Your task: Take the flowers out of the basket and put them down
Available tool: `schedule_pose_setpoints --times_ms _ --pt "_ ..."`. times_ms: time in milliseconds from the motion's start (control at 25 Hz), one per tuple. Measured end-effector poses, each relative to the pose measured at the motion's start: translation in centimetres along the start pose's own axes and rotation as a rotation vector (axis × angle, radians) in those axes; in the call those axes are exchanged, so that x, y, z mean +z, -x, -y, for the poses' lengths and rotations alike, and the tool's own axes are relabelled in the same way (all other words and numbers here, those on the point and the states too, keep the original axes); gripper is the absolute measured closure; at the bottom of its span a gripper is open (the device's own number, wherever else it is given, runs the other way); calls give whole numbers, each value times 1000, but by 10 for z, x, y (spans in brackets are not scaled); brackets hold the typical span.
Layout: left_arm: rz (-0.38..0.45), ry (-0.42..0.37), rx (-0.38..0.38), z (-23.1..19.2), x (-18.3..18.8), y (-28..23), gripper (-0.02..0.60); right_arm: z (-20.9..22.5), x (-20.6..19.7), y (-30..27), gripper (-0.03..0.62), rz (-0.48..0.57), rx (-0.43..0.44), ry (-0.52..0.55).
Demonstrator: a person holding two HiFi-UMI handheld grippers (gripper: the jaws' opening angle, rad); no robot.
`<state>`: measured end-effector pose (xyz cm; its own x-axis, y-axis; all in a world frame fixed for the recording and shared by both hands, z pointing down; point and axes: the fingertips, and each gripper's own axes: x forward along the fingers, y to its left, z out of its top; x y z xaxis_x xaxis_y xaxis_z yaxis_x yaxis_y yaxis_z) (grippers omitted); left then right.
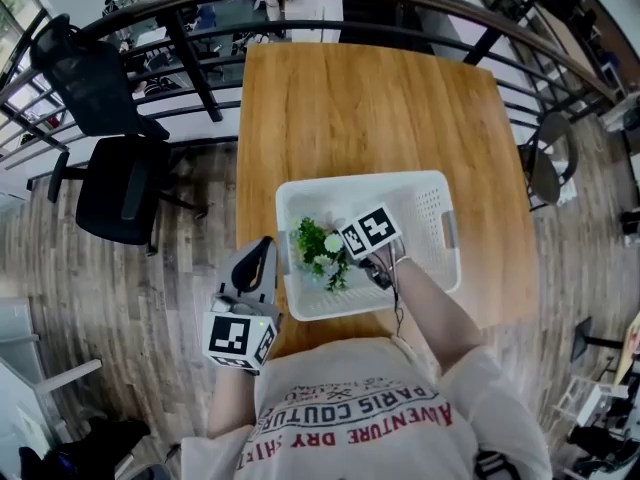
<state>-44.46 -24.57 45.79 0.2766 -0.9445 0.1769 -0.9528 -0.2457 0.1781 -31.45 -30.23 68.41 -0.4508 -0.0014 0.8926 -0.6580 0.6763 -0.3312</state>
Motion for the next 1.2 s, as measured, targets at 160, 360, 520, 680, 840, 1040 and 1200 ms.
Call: schedule_pose_setpoints --times_ms 160,360,520,680,840,1040,1200 --pt "9 -14 4 4 6 7 555 -3 2 14 508 42 -1 -1" --pt "27 -45 -31 26 21 9 555 -8 10 53 513 127 -26 45" --pt "43 -65 -47 48 28 6 555 -9 16 94 516 213 -57 113" --pt "46 -67 -48 80 29 3 555 -8 11 140 516 298 -63 159" --pt "55 -68 -48 124 30 -8 555 2 0 186 517 366 -62 200" --pt "81 -55 -50 188 31 -34 555 25 -13 252 517 451 -74 245" --pt "110 -60 -41 237 39 -55 555 58 -28 312 517 531 -103 276"
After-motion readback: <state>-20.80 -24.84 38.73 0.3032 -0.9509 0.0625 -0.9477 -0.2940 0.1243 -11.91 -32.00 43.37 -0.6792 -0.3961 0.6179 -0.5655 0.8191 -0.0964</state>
